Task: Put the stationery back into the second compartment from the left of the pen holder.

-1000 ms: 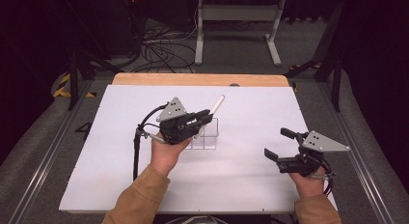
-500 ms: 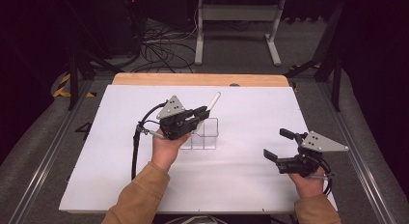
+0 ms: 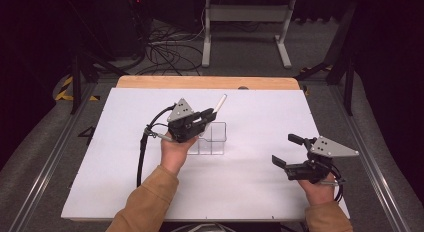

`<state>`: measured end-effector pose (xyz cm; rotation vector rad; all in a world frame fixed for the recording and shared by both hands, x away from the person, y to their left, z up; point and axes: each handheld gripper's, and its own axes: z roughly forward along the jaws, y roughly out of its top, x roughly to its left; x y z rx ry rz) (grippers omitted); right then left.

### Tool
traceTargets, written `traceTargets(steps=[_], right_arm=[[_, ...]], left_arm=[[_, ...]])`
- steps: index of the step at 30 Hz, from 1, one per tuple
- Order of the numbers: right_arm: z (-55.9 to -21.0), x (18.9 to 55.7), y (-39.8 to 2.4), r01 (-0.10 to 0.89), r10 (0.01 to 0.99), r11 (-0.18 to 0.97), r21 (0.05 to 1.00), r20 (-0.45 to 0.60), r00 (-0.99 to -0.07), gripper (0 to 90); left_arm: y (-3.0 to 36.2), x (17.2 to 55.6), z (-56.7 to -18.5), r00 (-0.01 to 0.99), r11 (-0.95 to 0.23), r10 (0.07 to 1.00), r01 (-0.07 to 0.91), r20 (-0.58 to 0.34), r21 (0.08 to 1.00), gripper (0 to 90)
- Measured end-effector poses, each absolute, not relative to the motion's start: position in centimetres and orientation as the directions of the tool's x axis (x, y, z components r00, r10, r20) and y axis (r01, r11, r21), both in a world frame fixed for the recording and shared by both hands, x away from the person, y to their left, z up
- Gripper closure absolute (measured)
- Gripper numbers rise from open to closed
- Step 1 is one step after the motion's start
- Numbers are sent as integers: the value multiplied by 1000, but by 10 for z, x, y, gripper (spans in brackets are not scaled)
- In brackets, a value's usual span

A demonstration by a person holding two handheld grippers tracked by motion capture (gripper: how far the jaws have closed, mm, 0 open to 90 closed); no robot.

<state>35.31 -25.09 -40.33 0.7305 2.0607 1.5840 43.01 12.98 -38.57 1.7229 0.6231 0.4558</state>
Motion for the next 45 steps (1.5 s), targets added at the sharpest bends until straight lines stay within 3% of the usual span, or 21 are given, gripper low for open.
traceTargets(steps=[20,35,38,45], right_arm=[[-403,359,-246,133,627,204,970,-25,-778,66],[-402,368,-237,122,602,204,971,-26,-798,66],[-402,369,-235,124,598,204,971,-23,-801,66],[-402,370,-235,122,594,202,972,-23,-805,66]], left_arm=[[140,424,-394,765,-209,639,263,-72,942,777],[147,412,-394,769,-286,639,248,-9,925,768],[150,410,-391,768,-268,640,232,-7,935,597],[162,396,-375,754,-244,656,248,-29,937,365]])
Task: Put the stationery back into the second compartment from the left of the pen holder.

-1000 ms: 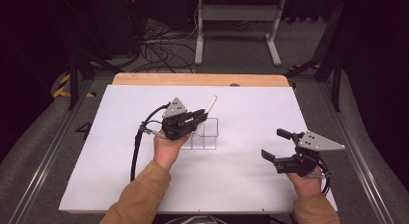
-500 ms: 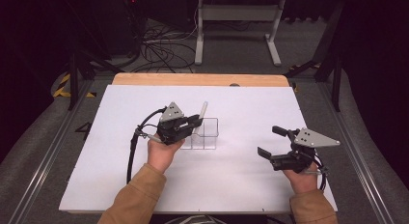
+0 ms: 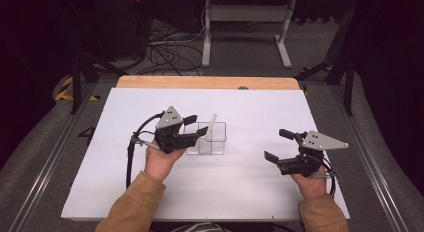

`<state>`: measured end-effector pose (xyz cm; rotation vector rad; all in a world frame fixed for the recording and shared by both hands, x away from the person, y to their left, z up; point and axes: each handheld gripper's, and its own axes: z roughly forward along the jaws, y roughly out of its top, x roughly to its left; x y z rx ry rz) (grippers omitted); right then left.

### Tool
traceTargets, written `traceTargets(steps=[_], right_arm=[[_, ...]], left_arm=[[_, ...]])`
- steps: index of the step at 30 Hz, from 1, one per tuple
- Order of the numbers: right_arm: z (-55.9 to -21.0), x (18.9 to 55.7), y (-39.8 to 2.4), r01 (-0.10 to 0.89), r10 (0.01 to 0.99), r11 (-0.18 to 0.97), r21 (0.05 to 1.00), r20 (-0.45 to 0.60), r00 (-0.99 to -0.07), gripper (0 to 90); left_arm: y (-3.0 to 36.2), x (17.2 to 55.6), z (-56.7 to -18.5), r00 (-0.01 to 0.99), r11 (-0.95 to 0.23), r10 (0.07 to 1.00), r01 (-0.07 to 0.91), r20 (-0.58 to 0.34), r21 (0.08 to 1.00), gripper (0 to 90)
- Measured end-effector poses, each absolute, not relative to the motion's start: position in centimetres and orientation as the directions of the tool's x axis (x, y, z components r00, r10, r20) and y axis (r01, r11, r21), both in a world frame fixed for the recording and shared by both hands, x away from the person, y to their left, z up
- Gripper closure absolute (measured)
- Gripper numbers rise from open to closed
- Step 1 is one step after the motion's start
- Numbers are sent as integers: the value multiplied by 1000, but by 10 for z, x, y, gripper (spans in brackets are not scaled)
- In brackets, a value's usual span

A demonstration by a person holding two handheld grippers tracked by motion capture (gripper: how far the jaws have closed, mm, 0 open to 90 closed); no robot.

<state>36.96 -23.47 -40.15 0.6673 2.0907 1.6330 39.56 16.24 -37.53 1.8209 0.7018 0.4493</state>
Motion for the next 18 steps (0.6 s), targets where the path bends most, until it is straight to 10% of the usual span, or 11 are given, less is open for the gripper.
traceTargets(steps=[18], right_arm=[[-400,354,-230,106,589,223,969,-47,-807,60]], left_arm=[[213,345,-362,791,-238,611,144,32,961,127]])
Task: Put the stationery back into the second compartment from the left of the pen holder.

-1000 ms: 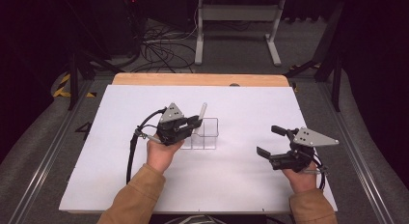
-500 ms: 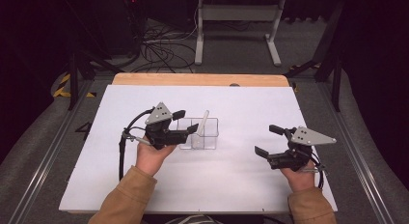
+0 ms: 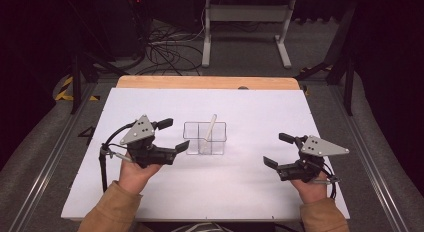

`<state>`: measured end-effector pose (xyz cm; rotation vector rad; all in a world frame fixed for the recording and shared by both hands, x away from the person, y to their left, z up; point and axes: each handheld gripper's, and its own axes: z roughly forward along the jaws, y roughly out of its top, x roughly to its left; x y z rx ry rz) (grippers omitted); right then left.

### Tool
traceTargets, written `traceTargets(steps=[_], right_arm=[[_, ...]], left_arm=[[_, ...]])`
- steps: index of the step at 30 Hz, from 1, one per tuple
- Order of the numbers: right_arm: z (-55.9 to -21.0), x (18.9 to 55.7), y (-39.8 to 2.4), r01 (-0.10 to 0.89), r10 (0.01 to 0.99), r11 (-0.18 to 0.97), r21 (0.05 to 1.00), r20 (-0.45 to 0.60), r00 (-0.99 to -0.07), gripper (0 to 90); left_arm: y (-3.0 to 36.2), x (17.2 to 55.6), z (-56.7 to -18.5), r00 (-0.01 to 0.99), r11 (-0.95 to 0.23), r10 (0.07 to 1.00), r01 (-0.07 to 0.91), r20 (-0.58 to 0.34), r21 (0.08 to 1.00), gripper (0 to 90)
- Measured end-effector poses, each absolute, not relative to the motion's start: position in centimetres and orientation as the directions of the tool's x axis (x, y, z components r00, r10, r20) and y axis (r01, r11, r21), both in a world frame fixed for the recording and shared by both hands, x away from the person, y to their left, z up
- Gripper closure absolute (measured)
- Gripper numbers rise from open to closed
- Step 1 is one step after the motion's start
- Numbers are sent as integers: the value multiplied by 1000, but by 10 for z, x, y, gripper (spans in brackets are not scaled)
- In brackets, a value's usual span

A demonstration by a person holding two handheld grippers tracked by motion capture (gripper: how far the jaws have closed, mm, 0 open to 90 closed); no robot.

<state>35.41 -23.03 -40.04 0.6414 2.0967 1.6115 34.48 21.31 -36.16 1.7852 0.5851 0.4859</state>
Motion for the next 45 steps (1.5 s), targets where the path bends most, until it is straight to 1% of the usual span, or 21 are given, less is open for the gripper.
traceTargets(steps=[6,11,15,20,22,25,29,31,33,34,37,39,42,45], right_arm=[[-402,347,-229,102,585,229,968,-53,-809,58],[-406,343,-230,107,585,231,967,-50,-810,57],[-411,340,-229,119,583,243,963,-47,-811,56],[-415,338,-230,127,580,243,962,-39,-813,53],[-417,337,-230,128,578,241,962,-36,-815,53],[-421,335,-230,128,579,245,961,-39,-815,53],[-424,334,-229,129,574,252,959,-41,-818,53],[-426,333,-230,129,571,250,960,-39,-820,53],[-427,333,-230,129,570,247,960,-36,-821,53],[-428,332,-231,128,570,248,960,-38,-821,54],[-430,332,-231,129,574,250,960,-39,-818,53],[-430,333,-230,139,572,241,961,-25,-820,53],[-431,334,-230,144,573,243,959,-22,-819,53],[-432,334,-230,141,575,249,958,-29,-818,53]], left_arm=[[234,326,-373,780,-246,624,147,41,958,103],[249,314,-384,767,-230,641,153,32,961,92],[254,308,-394,743,-261,666,148,67,954,80],[268,308,-404,741,-217,671,201,-3,955,63],[272,308,-409,732,-218,682,220,-13,951,62],[276,306,-419,730,-249,683,233,0,940,38],[284,304,-430,740,-222,671,252,-40,942,30],[287,301,-434,735,-231,678,233,-16,945,29],[289,298,-438,725,-265,688,215,28,940,28],[289,297,-439,723,-274,690,221,31,936,28],[292,298,-440,738,-230,674,244,-26,942,28],[294,299,-439,747,-218,663,255,-49,942,28],[296,300,-440,736,-236,677,254,-29,938,28],[298,301,-440,723,-222,690,260,-37,940,29]])
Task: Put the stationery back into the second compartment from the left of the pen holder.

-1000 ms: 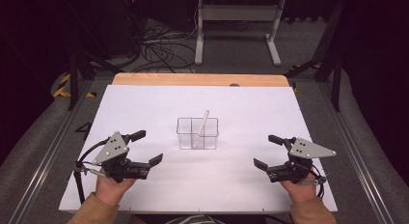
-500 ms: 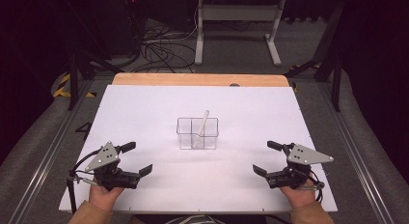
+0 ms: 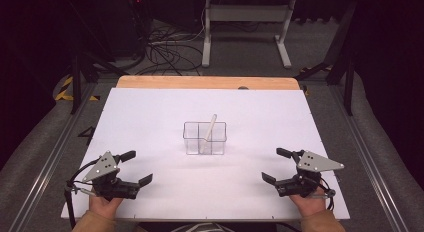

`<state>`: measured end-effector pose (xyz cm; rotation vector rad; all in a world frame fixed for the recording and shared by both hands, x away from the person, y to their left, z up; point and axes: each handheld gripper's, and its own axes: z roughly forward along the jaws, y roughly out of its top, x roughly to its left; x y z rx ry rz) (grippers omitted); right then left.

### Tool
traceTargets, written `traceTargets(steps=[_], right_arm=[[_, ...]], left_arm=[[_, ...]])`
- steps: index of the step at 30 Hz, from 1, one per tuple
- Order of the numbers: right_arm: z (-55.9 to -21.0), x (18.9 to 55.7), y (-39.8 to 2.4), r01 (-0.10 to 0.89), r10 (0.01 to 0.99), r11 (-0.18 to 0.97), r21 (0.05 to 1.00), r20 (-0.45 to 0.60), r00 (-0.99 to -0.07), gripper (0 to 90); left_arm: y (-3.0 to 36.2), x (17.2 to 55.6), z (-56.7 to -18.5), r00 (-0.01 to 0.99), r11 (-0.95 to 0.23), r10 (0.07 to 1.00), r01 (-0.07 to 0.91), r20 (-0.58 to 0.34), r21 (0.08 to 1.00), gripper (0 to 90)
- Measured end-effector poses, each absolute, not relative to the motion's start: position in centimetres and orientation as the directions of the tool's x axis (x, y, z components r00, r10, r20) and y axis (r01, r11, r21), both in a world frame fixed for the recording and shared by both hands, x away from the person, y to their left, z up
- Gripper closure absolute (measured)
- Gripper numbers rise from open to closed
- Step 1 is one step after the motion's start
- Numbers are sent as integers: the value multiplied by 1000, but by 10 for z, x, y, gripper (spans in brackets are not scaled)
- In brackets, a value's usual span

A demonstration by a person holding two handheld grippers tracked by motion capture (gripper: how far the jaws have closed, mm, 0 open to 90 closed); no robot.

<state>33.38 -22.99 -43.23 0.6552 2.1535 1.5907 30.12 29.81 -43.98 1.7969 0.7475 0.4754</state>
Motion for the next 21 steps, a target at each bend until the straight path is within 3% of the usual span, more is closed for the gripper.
traceTargets(steps=[21], right_arm=[[-437,337,-226,151,573,278,949,-38,-819,53]], left_arm=[[299,300,-440,713,-203,700,262,-48,943,31]])
